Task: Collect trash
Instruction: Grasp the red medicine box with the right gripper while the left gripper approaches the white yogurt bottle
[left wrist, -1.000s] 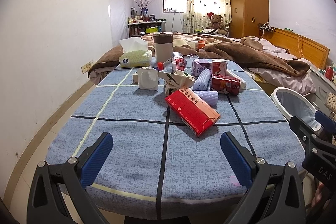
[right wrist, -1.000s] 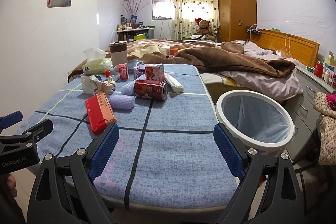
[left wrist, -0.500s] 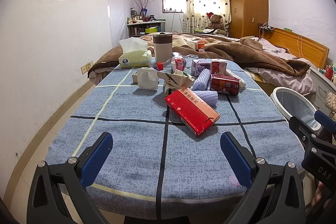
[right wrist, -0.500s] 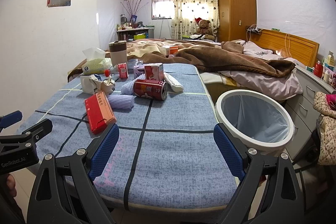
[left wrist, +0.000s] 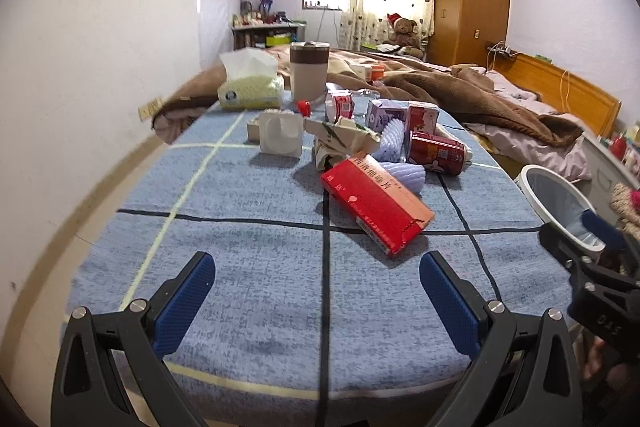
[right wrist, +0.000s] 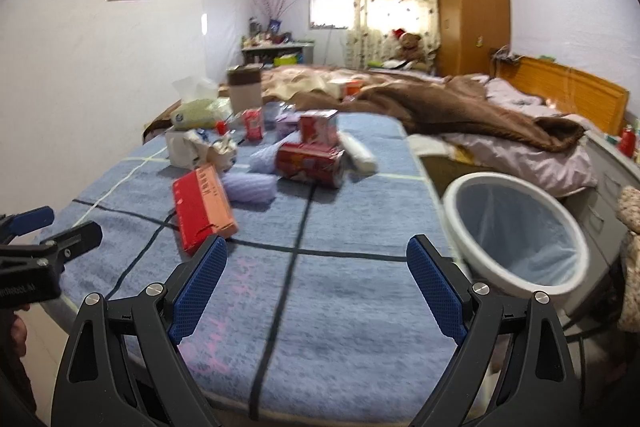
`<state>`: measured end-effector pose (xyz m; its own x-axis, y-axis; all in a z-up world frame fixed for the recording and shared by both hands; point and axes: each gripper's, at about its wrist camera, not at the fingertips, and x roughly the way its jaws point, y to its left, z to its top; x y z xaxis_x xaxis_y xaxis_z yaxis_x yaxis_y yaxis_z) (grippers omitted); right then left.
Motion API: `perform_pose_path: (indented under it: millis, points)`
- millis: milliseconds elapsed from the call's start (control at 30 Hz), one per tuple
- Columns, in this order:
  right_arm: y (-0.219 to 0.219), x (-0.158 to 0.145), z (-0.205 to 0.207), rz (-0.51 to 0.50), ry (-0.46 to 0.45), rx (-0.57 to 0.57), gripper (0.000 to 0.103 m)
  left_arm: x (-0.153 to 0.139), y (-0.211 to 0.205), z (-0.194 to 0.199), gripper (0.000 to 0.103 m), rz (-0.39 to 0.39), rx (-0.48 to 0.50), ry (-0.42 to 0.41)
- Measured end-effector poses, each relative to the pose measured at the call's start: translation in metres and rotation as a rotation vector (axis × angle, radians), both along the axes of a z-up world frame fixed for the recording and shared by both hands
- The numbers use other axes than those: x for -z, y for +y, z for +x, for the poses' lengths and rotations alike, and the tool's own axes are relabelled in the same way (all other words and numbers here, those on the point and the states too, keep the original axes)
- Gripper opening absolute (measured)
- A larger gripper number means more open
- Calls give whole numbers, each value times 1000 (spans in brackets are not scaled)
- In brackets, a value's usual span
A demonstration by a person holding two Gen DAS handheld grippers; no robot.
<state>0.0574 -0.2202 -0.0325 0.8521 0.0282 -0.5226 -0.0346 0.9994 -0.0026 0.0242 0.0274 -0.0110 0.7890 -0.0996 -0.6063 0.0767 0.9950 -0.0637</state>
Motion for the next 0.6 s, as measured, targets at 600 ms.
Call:
perform_pose_path:
  millis: [600]
  points:
    - [70,27,75,14,168,-220,93,6,64,83,100,-26,-32,77]
